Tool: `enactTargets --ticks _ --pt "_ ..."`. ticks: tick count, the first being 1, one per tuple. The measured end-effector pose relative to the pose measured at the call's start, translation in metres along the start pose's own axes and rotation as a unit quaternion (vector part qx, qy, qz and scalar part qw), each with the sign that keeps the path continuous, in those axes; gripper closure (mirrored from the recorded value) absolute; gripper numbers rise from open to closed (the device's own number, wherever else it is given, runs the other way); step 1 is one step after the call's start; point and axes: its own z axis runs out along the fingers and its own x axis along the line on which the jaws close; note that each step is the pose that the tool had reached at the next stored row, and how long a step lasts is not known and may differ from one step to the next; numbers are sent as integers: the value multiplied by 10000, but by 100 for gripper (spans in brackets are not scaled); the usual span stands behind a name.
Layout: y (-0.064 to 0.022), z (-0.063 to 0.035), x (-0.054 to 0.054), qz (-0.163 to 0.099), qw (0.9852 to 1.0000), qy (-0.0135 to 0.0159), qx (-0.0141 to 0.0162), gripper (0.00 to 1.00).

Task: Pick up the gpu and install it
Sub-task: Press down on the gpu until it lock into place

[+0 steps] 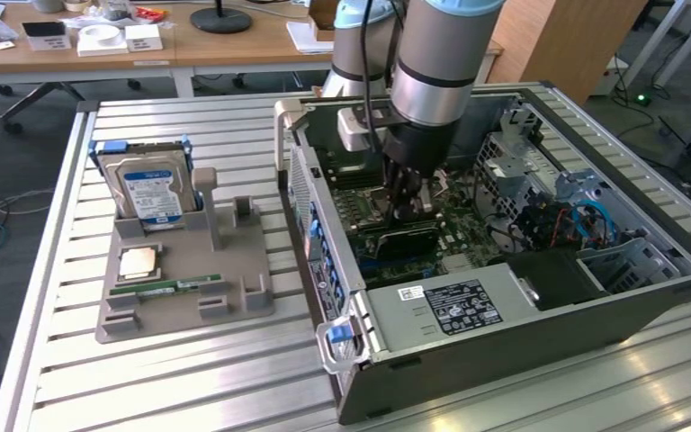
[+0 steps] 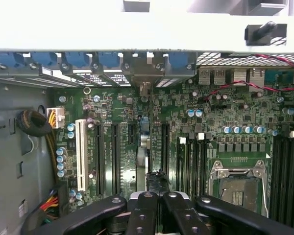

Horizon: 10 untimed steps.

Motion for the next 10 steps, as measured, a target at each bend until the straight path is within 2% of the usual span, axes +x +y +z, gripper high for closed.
enactTargets --ticks 7,10 --pt "-10 -126 -3 0 10000 0 0 89" --pt "-11 -138 -4 0 10000 -1 0 89"
